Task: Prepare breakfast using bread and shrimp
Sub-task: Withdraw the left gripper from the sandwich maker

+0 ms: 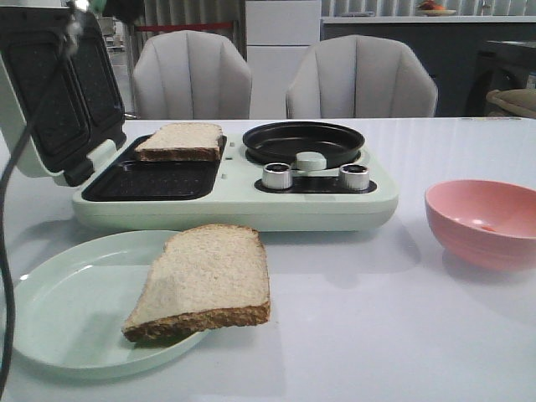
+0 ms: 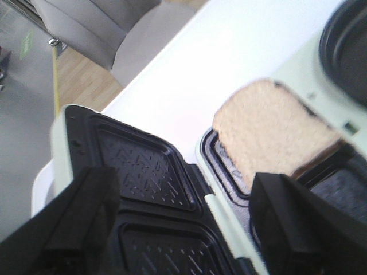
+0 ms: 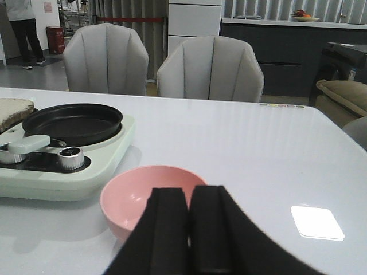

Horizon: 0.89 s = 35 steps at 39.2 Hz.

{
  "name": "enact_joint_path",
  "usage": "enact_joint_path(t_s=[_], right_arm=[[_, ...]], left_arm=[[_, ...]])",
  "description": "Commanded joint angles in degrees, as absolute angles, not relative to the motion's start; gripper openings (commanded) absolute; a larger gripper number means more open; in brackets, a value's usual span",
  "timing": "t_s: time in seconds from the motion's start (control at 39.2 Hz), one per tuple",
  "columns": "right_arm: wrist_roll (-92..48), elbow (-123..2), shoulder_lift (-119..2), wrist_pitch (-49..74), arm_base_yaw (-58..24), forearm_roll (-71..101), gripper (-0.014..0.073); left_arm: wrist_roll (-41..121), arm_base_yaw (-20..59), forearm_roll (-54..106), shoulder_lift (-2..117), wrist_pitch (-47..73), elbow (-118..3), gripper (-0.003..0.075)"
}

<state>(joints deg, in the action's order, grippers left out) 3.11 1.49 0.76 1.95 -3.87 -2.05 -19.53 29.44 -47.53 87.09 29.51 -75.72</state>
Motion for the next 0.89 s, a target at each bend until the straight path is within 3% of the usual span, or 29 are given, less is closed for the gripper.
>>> enact_joint_path(t_s=[0.0, 0.18, 0.87], right_arm=[[2.9, 0.6, 1.5, -3.0, -3.8, -2.9, 0.0153], [2.9, 0.6, 1.5, -3.0, -3.8, -2.9, 0.0153], [2.9, 0.6, 1.5, -3.0, -3.8, -2.9, 0.0153]], left_arm=[[-13.0, 29.5, -36.8, 79.9, 27.9, -77.2, 0.0532], [0.9, 28.0, -15.4, 71.7, 30.0, -75.7, 0.0532], [0.5, 28.0, 0.6, 29.7, 27.9, -43.8, 0.0532]])
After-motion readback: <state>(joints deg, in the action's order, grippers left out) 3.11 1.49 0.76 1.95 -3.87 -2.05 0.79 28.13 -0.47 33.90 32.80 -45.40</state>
